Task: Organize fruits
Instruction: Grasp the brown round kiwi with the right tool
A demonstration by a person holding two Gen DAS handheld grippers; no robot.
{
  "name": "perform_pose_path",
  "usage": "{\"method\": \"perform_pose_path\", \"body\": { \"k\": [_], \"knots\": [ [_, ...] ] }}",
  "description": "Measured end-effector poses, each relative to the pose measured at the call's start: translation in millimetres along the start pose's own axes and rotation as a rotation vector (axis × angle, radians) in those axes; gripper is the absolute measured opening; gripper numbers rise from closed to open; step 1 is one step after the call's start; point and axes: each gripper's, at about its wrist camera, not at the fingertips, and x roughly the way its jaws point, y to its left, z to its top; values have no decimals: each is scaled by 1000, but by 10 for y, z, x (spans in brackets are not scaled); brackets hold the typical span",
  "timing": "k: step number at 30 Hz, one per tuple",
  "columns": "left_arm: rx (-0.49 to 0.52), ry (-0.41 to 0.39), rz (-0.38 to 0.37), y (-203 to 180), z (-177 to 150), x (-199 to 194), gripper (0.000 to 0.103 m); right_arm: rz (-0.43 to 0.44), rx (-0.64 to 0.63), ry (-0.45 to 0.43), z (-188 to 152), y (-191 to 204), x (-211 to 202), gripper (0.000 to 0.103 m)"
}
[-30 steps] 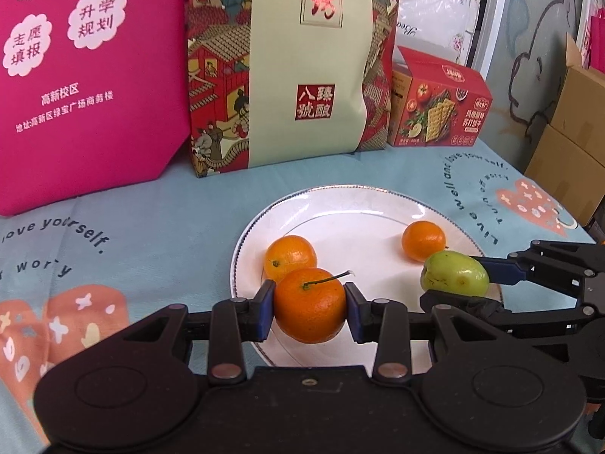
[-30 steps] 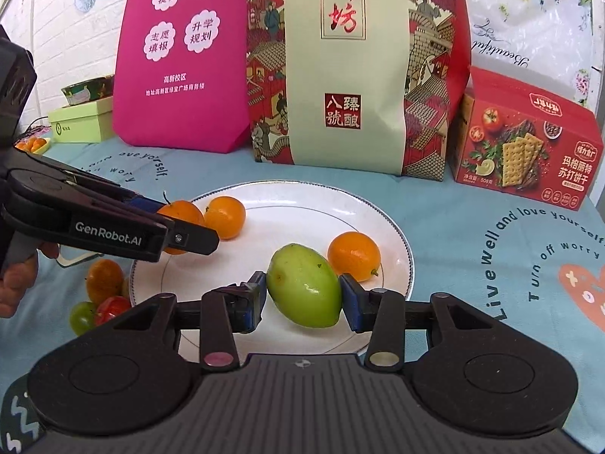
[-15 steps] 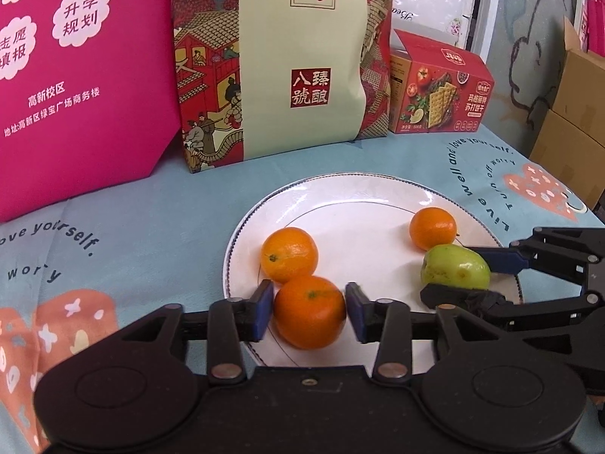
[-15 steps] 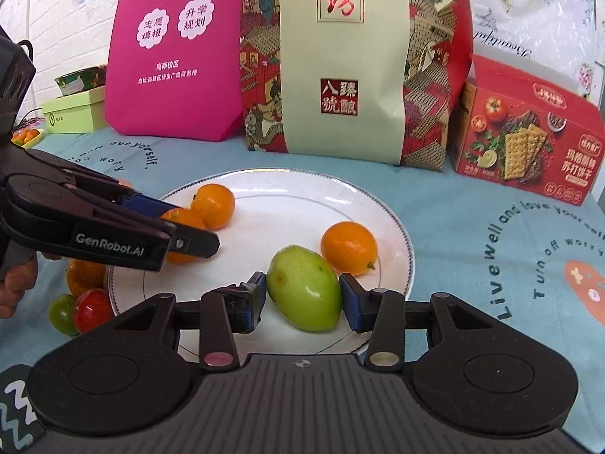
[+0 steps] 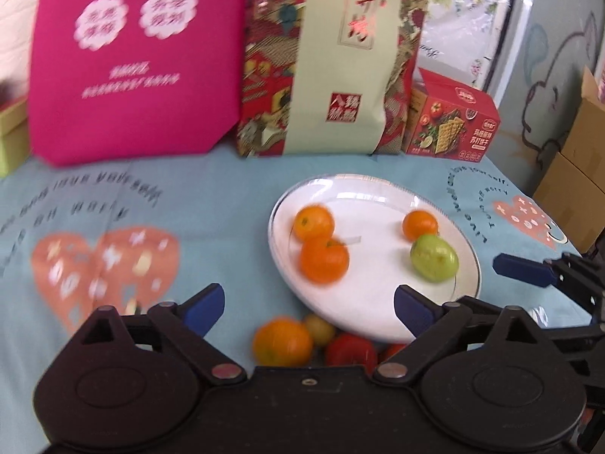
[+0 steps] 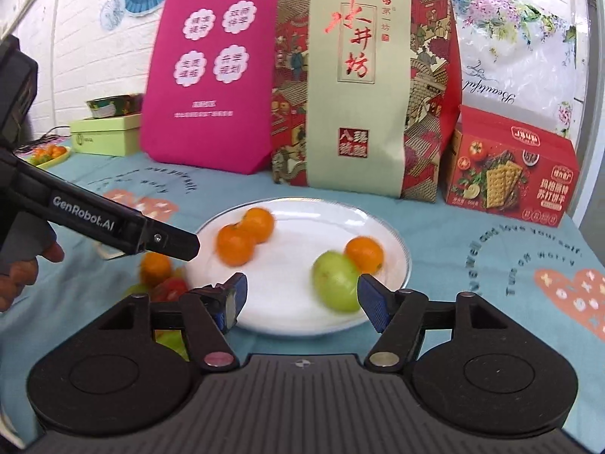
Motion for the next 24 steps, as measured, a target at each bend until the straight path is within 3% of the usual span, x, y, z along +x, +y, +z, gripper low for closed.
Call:
{"method": "perform_pose_path", "body": {
  "k": [8,16,18,24],
  "knots": [
    [-31,46,55,106,-386,-295,103,35,7,55,-267,224,-283,103],
    [-31,85,44,79,-645,-421,103,72,-15,119,-448,436,-329,102],
    [-23,77,30,54,-650,-451,103,68,-28,126,-452,472,-310,88],
    [-3,52,-11,-30,-637,-509,103,72,-43,137,-453,549,-247,70]
  ]
}}
